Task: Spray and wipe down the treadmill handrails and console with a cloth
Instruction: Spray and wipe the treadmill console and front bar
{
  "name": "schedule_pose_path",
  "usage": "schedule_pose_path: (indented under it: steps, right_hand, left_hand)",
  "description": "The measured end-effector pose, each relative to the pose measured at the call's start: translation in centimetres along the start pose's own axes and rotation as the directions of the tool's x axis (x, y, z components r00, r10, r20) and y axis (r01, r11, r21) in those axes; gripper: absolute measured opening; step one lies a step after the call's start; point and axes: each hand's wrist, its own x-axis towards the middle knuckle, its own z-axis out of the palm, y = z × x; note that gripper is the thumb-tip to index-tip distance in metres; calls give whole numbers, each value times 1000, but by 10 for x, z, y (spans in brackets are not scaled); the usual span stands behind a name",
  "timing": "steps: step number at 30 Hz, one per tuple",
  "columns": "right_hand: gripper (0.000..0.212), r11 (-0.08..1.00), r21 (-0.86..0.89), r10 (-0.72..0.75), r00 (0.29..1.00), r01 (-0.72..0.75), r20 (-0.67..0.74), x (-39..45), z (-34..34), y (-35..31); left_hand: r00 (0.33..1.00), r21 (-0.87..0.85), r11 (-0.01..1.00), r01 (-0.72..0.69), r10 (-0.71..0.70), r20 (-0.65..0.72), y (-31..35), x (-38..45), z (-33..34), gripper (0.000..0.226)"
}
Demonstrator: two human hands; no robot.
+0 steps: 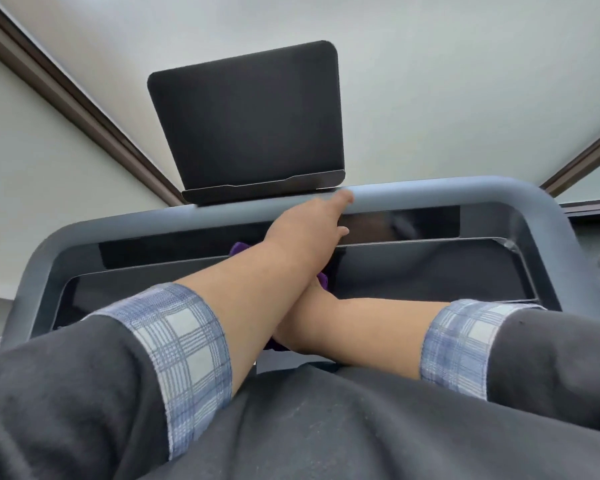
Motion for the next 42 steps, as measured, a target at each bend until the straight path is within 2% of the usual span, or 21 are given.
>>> schedule_pose_path:
  steps: [3, 5, 8, 11, 13, 15, 16, 18, 19, 21, 22, 24, 27, 32, 42]
  right_hand:
    - [44, 994, 97, -28, 971, 53, -236, -15, 5, 5]
    - [57, 978, 166, -54, 928, 123, -369, -28, 9, 8]
    - [65, 951, 278, -14, 920, 133, -391, -45, 9, 21]
    - [64, 828, 547, 162, 884, 120, -439, -77, 2, 42]
    - [58, 631, 759, 384, 785, 162, -486, -102, -4, 53]
    - [56, 459, 855, 572, 655, 243, -494, -122, -12, 62]
    - [51, 445, 859, 637, 585, 253, -502, -126, -14, 68]
    - [50, 529, 838, 704, 482, 133, -522, -123, -15, 85]
    - [60, 574, 818, 710, 481, 29, -515, -118, -16, 94]
    - [77, 658, 713, 683, 590, -242, -431, -102, -14, 111]
    - [81, 715, 589, 658, 647, -376, -385, -93, -13, 115]
    - [83, 789, 368, 610, 694, -491, -382, -76, -7, 116]
    - [87, 821, 246, 571, 718, -516, -398, -59, -7, 110]
    - [91, 887, 49, 435, 795, -460, -423, -24, -18, 90]
    - [91, 854, 37, 488, 773, -519, -406, 19, -19, 52]
  left_hand:
    - [999, 43, 999, 34, -33, -6, -7, 2, -2, 44]
    - [999, 76, 996, 40, -39, -15, -10, 0, -3, 45]
    - [998, 14, 998, 56, -55, -31, -13, -4, -5, 46]
    - [992, -163, 982, 95, -107, -67, -22, -10, -8, 52]
    - [981, -272, 955, 119, -156, -118, -31, -20, -11, 56]
    - [961, -360, 921, 151, -223, -166, -36, -35, -11, 58]
    - [950, -393, 904, 168, -255, -180, -36, -44, -9, 59]
    - [937, -432, 879, 202, -301, -175, -35, -60, -5, 59]
    - [936, -444, 870, 214, -313, -162, -35, -67, -1, 59]
    - [938, -466, 856, 224, -319, -135, -34, -80, 4, 59]
    - [941, -473, 853, 223, -316, -125, -35, -87, 6, 59]
    - [948, -483, 849, 214, -300, -108, -38, -102, 10, 59]
    - [958, -510, 835, 209, -279, -64, -44, -123, 16, 57]
    - [961, -526, 825, 205, -272, -53, -60, -146, 22, 57]
    - [970, -523, 836, 169, -234, -61, -88, -162, 22, 55]
